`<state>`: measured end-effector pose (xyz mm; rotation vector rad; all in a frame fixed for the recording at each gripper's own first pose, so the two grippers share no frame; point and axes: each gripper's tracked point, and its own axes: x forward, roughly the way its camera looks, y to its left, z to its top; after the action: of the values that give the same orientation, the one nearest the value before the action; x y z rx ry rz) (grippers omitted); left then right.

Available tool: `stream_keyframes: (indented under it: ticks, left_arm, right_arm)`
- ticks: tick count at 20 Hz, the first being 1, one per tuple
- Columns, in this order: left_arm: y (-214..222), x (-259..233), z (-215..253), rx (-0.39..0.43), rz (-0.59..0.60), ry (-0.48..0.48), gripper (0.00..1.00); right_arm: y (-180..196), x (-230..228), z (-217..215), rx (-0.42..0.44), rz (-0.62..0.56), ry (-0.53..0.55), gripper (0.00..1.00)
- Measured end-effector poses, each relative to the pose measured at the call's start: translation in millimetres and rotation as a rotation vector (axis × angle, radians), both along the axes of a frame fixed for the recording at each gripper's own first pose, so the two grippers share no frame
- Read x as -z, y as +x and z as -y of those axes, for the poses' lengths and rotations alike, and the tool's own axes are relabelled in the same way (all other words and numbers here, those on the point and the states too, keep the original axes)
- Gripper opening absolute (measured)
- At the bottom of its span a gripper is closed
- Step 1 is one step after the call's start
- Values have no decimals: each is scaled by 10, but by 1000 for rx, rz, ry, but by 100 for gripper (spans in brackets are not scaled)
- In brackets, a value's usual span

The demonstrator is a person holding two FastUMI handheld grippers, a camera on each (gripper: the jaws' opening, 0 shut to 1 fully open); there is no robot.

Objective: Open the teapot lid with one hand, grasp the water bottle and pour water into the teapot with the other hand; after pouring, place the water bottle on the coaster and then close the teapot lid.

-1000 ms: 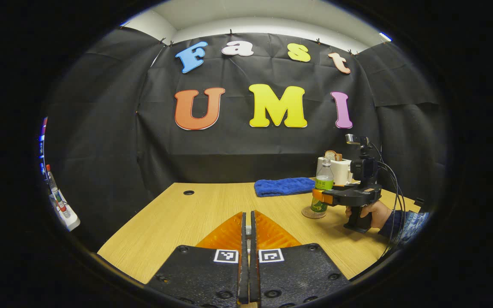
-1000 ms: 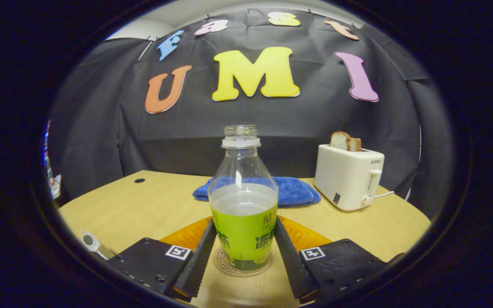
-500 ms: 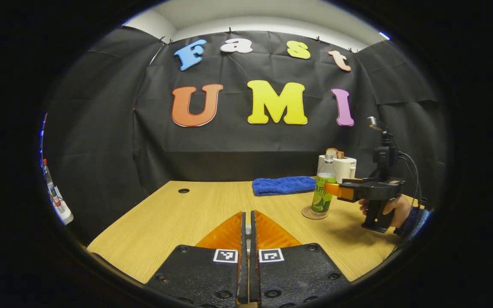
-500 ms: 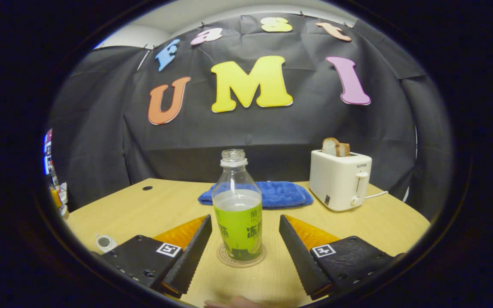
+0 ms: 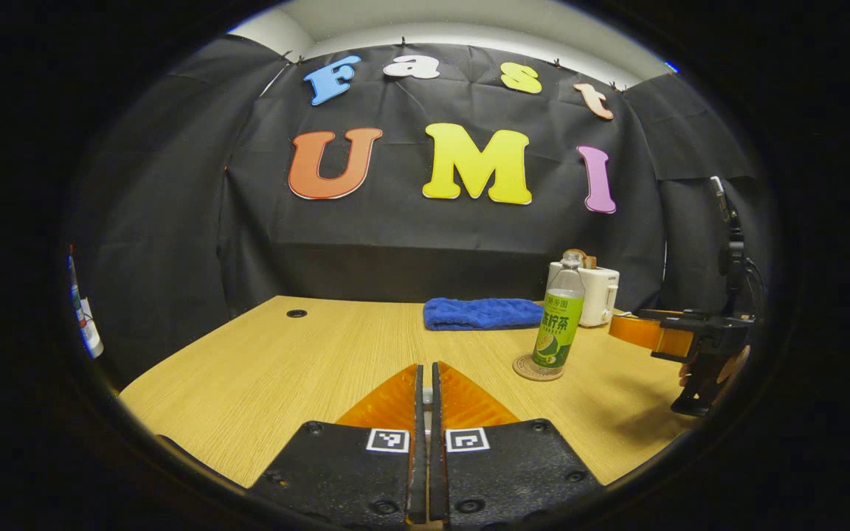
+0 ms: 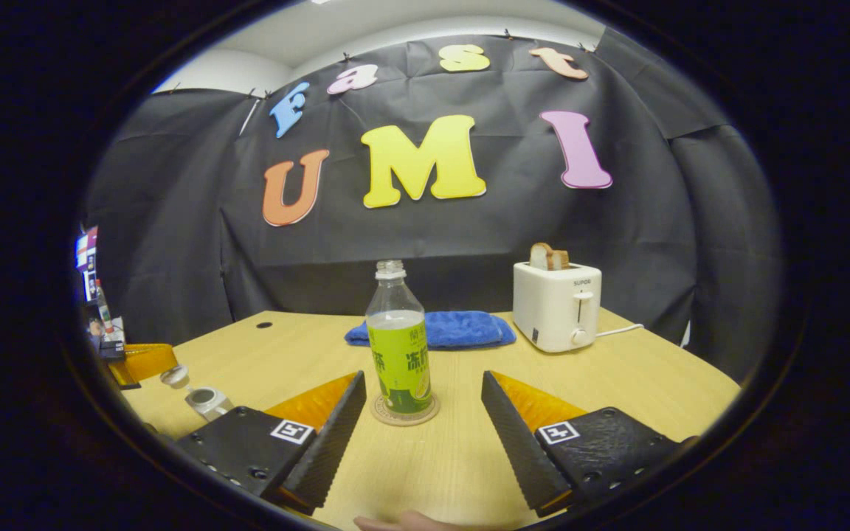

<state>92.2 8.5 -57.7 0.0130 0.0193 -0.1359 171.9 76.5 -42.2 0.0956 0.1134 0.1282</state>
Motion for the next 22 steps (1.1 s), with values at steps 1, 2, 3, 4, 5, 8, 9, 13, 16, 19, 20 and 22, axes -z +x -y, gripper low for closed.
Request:
stream_keyframes:
  ticks: [1,2,3,4,5,8,9,13,16,19,20,22]
  left_arm:
    - [33,37,42,9,-9,1,4]
    - [59,80,84,15,-24,-2,5]
    - [88,110,98,11,-32,0,5]
    - [113,118,89,-1,-32,14,4]
    - [135,143,62,-14,-35,32,4]
    - [170,240,37,-28,-57,42,5]
    - [175,264,35,-32,-60,36,5]
    - [228,323,-15,-52,-76,37,6]
    - [210,363,10,-48,-92,26,8]
    - [191,349,-14,-61,-93,34,8]
    - [180,329,-9,-59,-95,35,8]
    - [122,237,-33,-72,-79,43,8]
  right_arm:
    - [-29,11,15,-3,2,-6,94]
    - [-50,27,29,-4,2,-12,94]
    - [-67,42,44,-3,0,-14,94]
    - [-83,58,64,-3,-3,-11,94]
    - [-104,63,74,-5,-3,-6,94]
    - [-131,94,130,-4,-9,8,95]
    - [-143,97,135,-5,-11,16,95]
    - [-194,139,133,-10,-24,24,94]
    - [-258,149,109,-15,-23,15,94]
    - [-356,116,54,-23,-16,4,95]
    - [-393,107,48,-25,-13,-6,94]
    - [-466,66,13,-31,-3,-29,94]
